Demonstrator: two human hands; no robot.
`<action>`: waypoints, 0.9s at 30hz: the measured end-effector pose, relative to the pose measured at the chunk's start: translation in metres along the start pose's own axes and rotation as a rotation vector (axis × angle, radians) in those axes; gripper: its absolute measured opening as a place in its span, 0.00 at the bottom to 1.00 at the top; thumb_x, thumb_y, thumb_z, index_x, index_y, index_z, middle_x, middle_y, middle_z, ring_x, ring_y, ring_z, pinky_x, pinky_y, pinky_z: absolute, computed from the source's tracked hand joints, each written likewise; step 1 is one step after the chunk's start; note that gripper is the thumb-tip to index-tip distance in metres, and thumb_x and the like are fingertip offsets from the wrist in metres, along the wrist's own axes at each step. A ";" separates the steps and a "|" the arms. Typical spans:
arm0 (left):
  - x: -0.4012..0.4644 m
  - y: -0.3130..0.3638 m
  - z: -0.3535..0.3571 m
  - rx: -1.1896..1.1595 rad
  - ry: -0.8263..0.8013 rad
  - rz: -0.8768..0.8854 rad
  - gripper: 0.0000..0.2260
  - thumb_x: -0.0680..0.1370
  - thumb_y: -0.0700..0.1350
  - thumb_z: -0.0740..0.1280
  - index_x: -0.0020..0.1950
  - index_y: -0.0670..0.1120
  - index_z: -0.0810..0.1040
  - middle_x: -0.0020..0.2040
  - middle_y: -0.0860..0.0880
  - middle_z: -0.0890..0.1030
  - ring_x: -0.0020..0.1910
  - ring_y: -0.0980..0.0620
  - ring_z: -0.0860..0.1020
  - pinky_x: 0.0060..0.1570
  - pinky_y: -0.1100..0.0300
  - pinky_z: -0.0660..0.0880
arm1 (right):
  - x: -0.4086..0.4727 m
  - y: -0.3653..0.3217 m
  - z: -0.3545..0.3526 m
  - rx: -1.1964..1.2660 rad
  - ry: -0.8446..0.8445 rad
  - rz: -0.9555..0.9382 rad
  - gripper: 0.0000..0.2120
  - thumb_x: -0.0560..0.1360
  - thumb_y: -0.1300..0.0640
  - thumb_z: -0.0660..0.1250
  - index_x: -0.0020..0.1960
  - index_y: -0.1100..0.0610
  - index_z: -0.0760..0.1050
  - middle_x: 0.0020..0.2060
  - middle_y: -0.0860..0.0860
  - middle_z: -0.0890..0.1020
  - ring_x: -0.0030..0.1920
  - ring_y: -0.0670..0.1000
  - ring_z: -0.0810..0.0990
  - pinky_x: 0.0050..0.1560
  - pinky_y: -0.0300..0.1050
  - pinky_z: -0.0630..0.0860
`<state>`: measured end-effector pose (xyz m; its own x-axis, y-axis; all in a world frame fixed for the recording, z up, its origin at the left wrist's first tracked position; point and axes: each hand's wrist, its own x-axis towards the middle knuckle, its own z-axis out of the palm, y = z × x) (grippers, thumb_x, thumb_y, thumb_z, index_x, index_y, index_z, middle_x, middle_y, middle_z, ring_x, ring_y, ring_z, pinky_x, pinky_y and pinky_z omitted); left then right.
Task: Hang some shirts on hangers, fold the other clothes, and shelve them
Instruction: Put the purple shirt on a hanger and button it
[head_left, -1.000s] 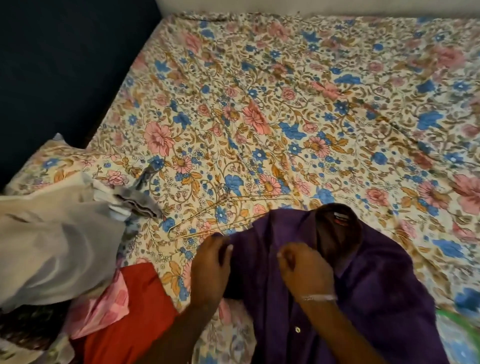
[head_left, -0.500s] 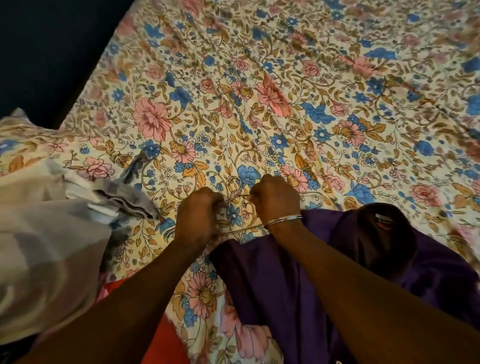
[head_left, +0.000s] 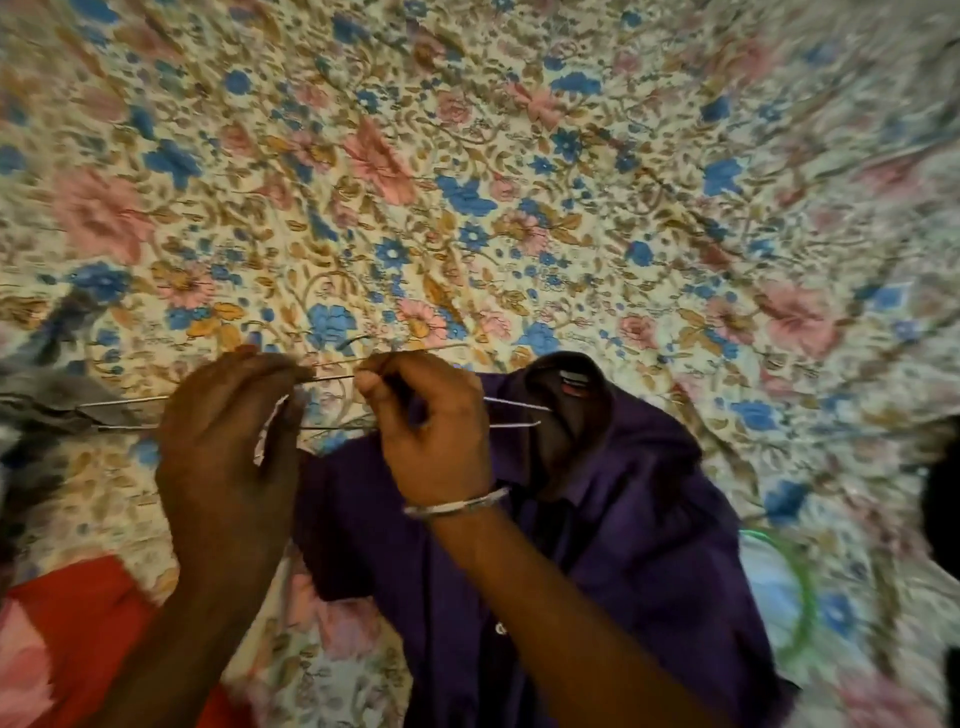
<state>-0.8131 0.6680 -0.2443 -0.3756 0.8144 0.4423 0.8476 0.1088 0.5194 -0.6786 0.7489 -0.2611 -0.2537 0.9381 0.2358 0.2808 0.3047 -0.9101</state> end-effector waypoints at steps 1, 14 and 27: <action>-0.010 0.018 0.004 -0.022 0.041 0.002 0.09 0.82 0.39 0.67 0.61 0.38 0.81 0.64 0.39 0.77 0.68 0.40 0.72 0.70 0.49 0.68 | -0.006 0.000 -0.014 -0.008 0.051 0.038 0.07 0.80 0.52 0.68 0.47 0.54 0.82 0.42 0.47 0.84 0.44 0.48 0.83 0.47 0.56 0.77; -0.077 0.116 0.154 0.024 -0.628 -0.495 0.28 0.75 0.70 0.65 0.60 0.49 0.71 0.58 0.48 0.76 0.54 0.42 0.80 0.50 0.47 0.78 | -0.052 0.075 -0.230 -0.739 0.207 0.479 0.18 0.77 0.45 0.63 0.43 0.56 0.84 0.37 0.58 0.84 0.42 0.63 0.82 0.38 0.45 0.65; -0.075 0.075 0.146 0.184 -0.729 -0.389 0.33 0.73 0.73 0.64 0.62 0.46 0.71 0.55 0.45 0.80 0.53 0.40 0.81 0.50 0.44 0.80 | -0.043 0.067 -0.231 -0.895 0.192 0.546 0.12 0.77 0.49 0.67 0.45 0.54 0.85 0.41 0.58 0.86 0.43 0.64 0.82 0.47 0.54 0.79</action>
<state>-0.6665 0.6987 -0.3450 -0.3709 0.8566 -0.3587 0.7791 0.4972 0.3817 -0.4348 0.7667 -0.2537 0.2403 0.9707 -0.0076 0.9103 -0.2281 -0.3453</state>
